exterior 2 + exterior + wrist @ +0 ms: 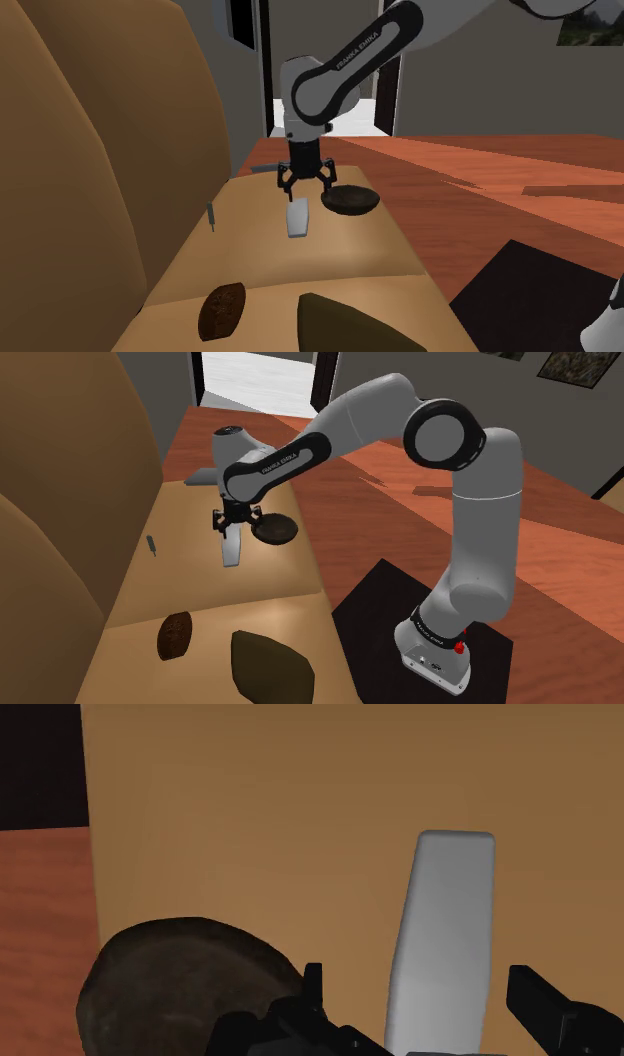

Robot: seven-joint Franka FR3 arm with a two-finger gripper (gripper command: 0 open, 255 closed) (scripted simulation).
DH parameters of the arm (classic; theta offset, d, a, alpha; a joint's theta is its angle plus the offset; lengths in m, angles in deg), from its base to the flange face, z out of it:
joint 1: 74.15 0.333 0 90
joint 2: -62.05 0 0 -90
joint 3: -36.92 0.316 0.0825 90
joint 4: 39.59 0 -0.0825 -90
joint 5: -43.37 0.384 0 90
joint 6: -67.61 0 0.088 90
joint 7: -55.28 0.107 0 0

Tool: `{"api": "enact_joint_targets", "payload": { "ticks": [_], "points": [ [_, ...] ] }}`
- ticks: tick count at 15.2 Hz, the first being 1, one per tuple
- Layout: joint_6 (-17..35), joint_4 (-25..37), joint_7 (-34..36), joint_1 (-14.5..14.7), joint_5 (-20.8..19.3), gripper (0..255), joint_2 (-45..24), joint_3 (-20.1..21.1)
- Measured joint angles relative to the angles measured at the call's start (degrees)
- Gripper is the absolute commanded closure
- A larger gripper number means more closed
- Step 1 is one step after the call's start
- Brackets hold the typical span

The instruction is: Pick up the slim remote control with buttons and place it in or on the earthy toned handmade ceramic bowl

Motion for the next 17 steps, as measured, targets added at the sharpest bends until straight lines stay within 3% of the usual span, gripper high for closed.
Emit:
{"api": "enact_joint_targets", "payload": {
  "ticks": [5,17],
  "points": [
    [-1.1,10.8,3.2,2.1,-1.6,0,-9.5,-1.9],
    [2.4,11.2,3.9,2.6,-2.5,0,-13.3,-2.7]
  ]
}}
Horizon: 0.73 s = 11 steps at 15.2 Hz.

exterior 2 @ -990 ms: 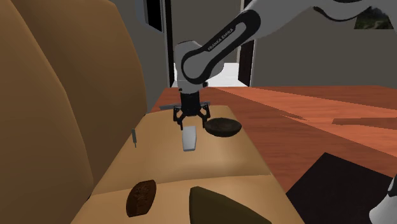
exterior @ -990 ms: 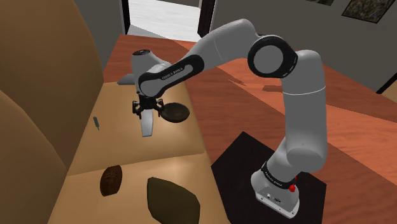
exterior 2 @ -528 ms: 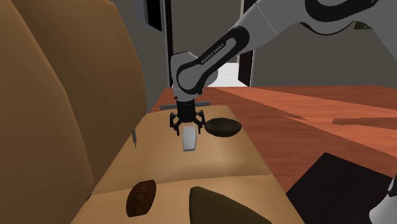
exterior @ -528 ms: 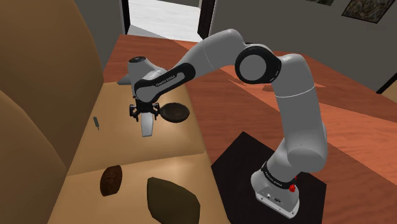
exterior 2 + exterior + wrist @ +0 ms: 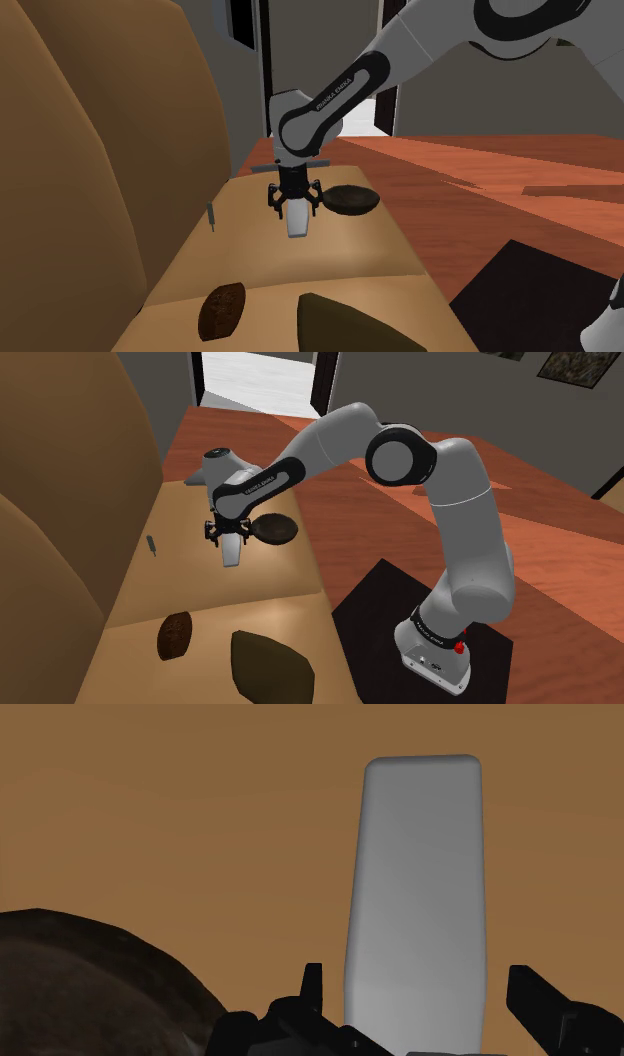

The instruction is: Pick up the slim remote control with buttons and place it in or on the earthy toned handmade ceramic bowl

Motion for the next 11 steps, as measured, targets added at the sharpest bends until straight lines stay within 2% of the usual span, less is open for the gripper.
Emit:
{"api": "enact_joint_targets", "payload": {
  "ticks": [1,2,11],
  "points": [
    [0.0,0.0,0.0,0.0,0.0,0,0.0,0.0],
    [0.0,0.0,0.0,0.0,0.0,255,0.0,0.0],
    [0.0,0.0,0.0,0.0,0.0,255,0.0,0.0]
  ]
}}
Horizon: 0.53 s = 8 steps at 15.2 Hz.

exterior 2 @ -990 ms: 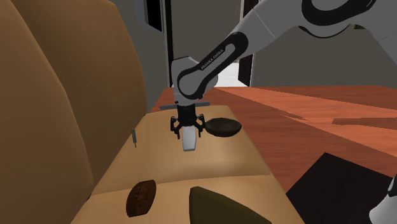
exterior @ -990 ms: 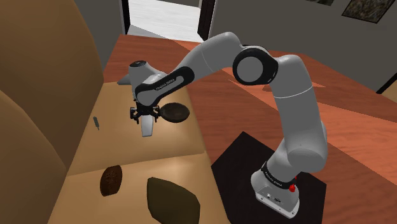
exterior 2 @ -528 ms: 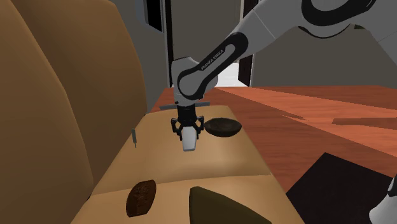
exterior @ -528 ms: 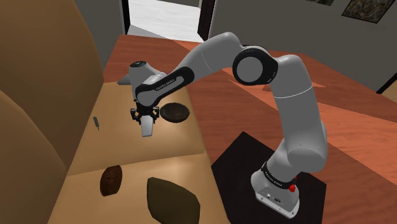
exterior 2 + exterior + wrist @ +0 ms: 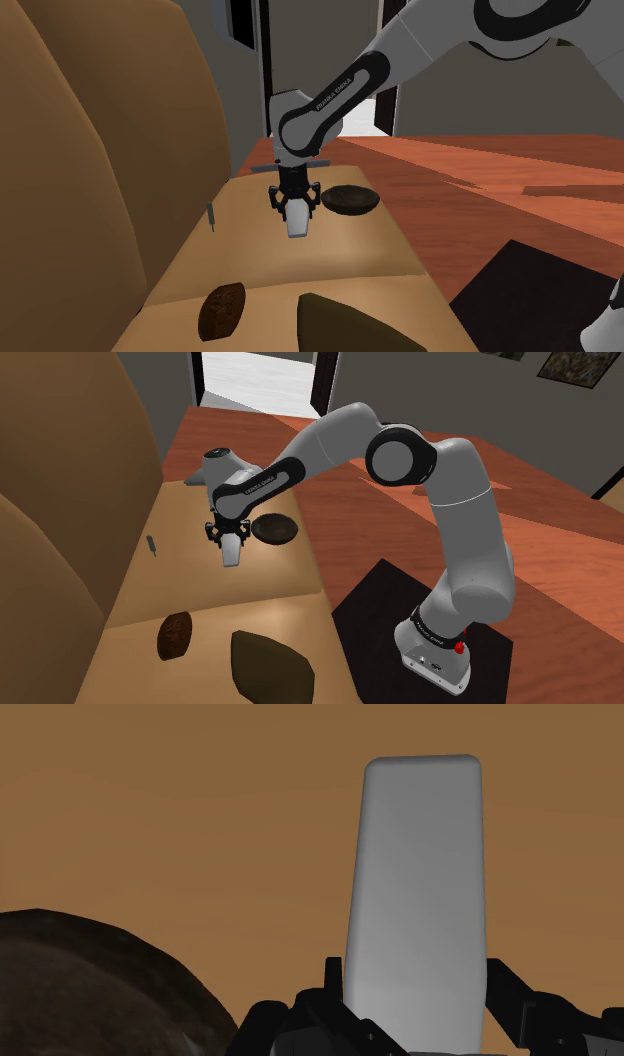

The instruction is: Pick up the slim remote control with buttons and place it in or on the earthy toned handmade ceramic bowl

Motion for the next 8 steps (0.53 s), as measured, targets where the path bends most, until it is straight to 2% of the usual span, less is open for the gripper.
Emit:
{"api": "enact_joint_targets", "payload": {
  "ticks": [8],
  "points": [
    [-2.9,-0.1,-0.6,-0.4,0.7,255,3.0,0.5]
  ]
}}
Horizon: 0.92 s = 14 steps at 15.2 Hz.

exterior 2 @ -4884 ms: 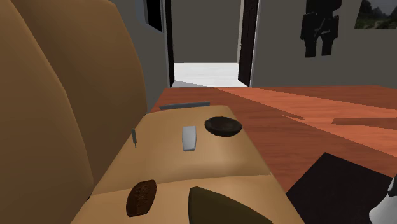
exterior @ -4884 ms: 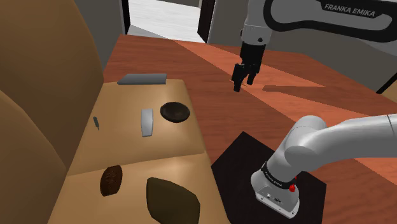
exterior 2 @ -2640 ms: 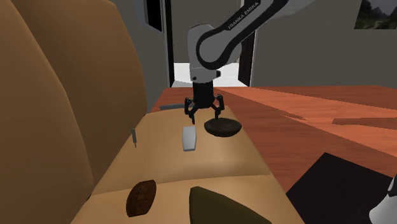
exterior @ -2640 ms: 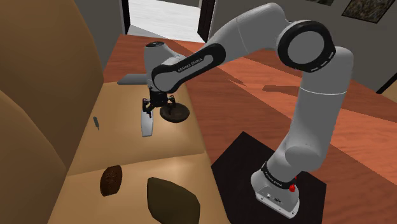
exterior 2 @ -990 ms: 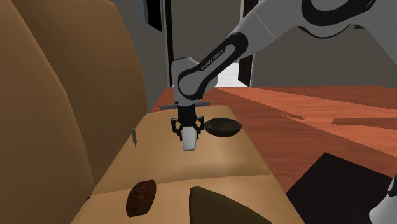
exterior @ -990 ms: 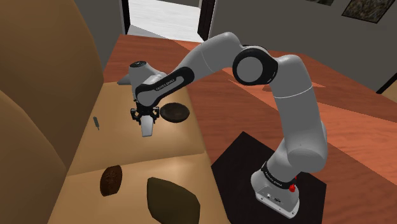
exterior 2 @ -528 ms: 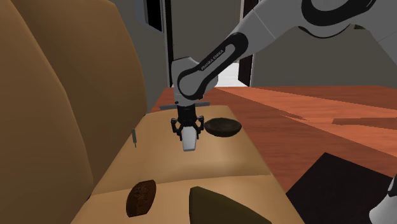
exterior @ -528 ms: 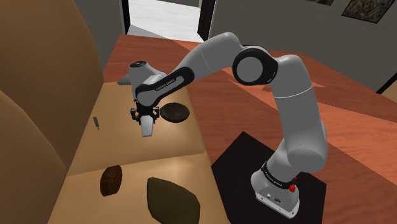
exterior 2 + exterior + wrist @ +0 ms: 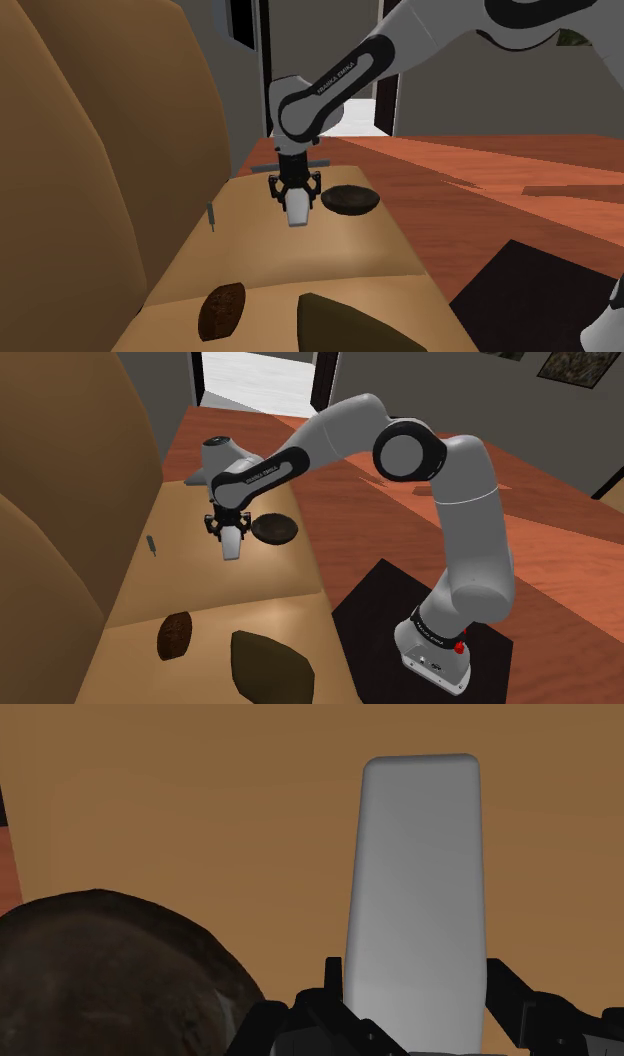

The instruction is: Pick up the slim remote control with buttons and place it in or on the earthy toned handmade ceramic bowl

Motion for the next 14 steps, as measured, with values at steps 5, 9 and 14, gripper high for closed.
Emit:
{"api": "enact_joint_targets", "payload": {
  "ticks": [5,9,14],
  "points": [
    [-2.6,0.7,-0.4,-0.2,0.6,255,2.0,0.4],
    [-4.7,0.9,-0.8,-0.4,1.1,255,3.9,0.7],
    [-7.7,1.9,-1.0,-0.4,1.6,255,5.8,1.1]
  ]
}}
